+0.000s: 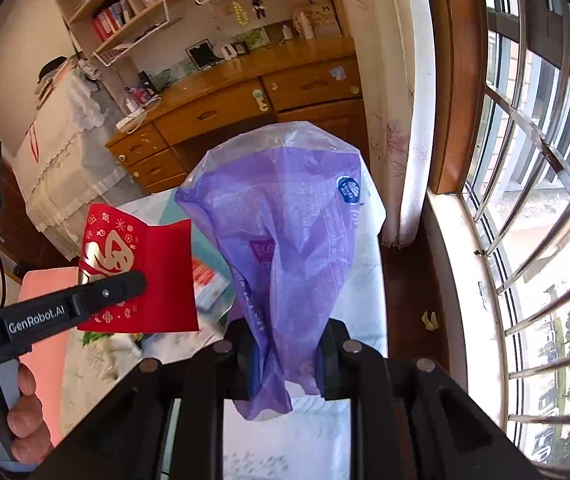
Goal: Collect trash
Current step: 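Carry the purple bag and red packet over the bin and open both tools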
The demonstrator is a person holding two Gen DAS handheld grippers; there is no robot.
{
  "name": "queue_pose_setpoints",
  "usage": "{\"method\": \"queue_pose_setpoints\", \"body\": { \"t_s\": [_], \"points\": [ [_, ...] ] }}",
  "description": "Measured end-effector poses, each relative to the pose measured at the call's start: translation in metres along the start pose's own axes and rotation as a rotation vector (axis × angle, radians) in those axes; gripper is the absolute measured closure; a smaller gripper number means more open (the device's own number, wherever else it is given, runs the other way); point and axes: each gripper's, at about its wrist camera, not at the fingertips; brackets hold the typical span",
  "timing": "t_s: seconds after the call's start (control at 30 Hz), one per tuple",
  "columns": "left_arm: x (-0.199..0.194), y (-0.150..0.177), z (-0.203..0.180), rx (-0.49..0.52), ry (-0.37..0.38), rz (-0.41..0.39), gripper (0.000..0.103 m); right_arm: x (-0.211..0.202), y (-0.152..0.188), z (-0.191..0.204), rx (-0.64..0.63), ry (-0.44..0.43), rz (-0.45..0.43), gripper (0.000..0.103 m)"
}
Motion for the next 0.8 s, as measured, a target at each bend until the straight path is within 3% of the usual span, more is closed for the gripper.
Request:
{"method": "queue_pose_setpoints", "body": {
  "t_s": [0.47,0.8],
  "points": [
    [-0.15,0.18,0.085,0.144,0.077,-0.073,0.089,-0.109,0.17,0.131,0.014,0.013,-0.062,0.083],
    [-0.203,0.3,0.16,0.203,0.104,-0.062,0.089,-0.148,0.297,0.2,0.042,0.062,-0.011,0.083]
  ]
}}
Point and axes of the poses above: each gripper's, at about its wrist camera, not at the fingertips, and x roughly the way its jaws point, z to its left, y to its underside, and after that the axes turned 3 degrees about z, right-handed
